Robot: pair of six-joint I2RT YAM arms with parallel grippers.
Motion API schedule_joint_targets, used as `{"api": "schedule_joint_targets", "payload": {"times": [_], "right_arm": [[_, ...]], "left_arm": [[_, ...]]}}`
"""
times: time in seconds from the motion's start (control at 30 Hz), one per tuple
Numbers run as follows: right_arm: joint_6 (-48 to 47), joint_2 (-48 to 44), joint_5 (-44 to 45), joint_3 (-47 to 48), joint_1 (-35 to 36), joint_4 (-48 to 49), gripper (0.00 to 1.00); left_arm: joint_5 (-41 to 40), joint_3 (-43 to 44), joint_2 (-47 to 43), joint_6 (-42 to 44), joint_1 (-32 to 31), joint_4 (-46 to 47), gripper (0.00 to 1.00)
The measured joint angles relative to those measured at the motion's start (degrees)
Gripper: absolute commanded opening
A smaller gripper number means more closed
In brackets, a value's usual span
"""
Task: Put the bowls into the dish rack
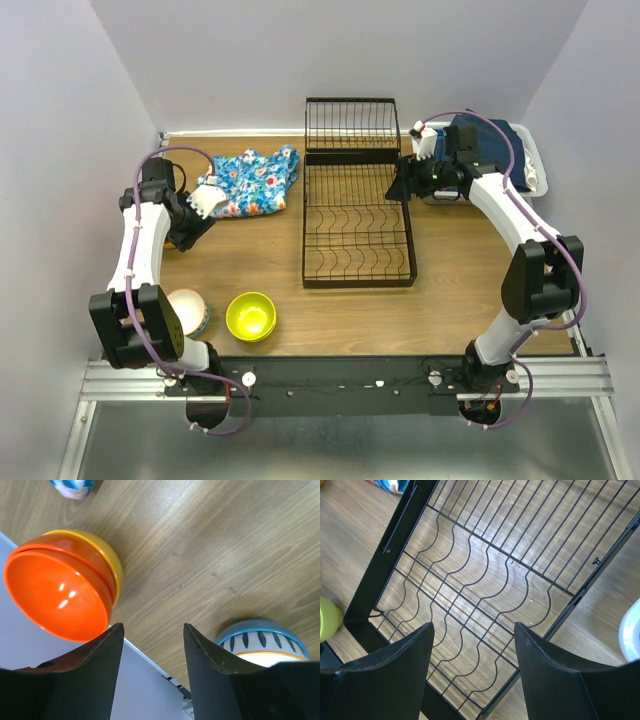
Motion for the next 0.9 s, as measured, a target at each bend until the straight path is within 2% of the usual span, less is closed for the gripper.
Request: {"api": "schedule_joint_targets", "payload": {"times": [0.2,0.4,0.9], "right_arm": [[-0.09,0.55,-0.28,0.02,0.0,0.11,0.73],[-0.04,1.16,-0.57,0.02,0.0,0.55,0.73],[-0.02,2.67,-0.61,0.48,0.0,0.61,0.73]], "left_arm": [[-2.93,0.26,-0.42,0.02,0.76,2.25,0.62],[-4.9,4.13,2.19,0.02,4.15,4.94,0.63],[-5.33,5.49,6.16,0.79,4.02,7.32,0.62]]}}
